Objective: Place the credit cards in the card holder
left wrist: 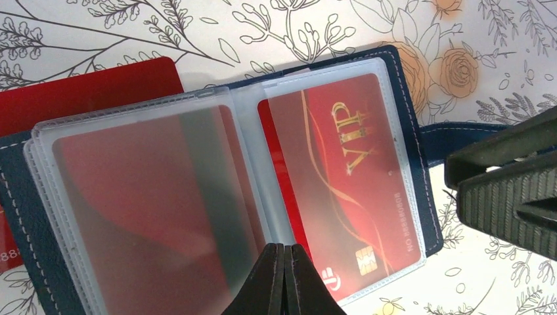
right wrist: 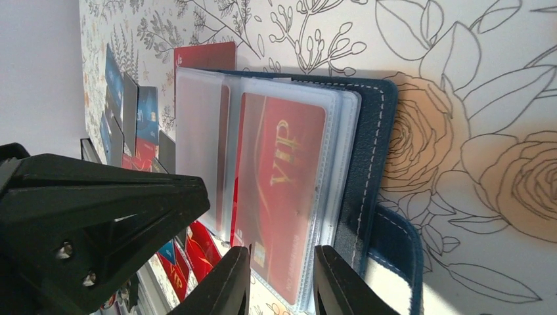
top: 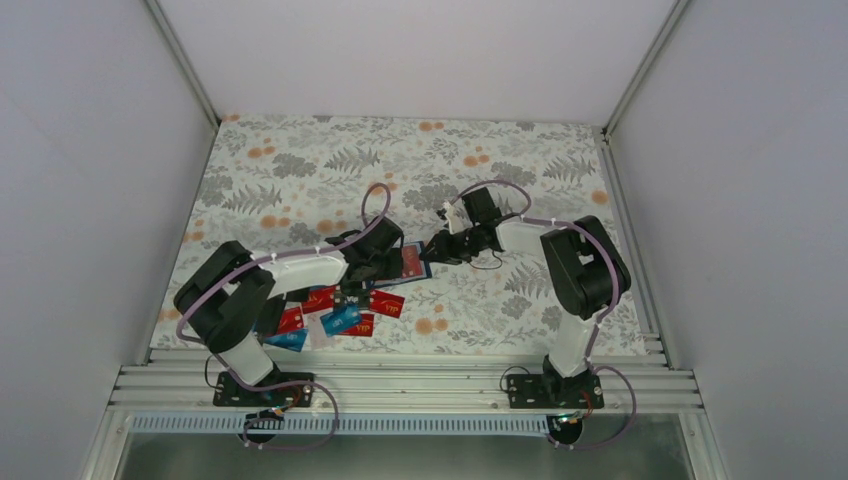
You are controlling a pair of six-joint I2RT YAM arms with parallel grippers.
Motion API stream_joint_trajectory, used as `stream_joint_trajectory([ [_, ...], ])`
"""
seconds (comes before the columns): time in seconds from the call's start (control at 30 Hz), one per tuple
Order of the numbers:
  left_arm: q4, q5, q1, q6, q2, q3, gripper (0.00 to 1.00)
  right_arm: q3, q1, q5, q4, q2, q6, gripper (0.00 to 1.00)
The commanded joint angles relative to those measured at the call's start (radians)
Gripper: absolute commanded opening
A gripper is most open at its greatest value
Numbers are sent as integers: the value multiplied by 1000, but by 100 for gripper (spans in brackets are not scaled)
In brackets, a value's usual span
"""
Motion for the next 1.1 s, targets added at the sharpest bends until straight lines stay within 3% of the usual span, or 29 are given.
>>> stream_joint_trajectory([
  [0.0, 34, 2, -3, 18, 21, 22, 2, -3, 15, -25, 11, 13, 4, 27],
  [1.07, 106, 51, -3, 8, 119, 3, 2, 33, 35, -52, 6, 90, -4, 27],
])
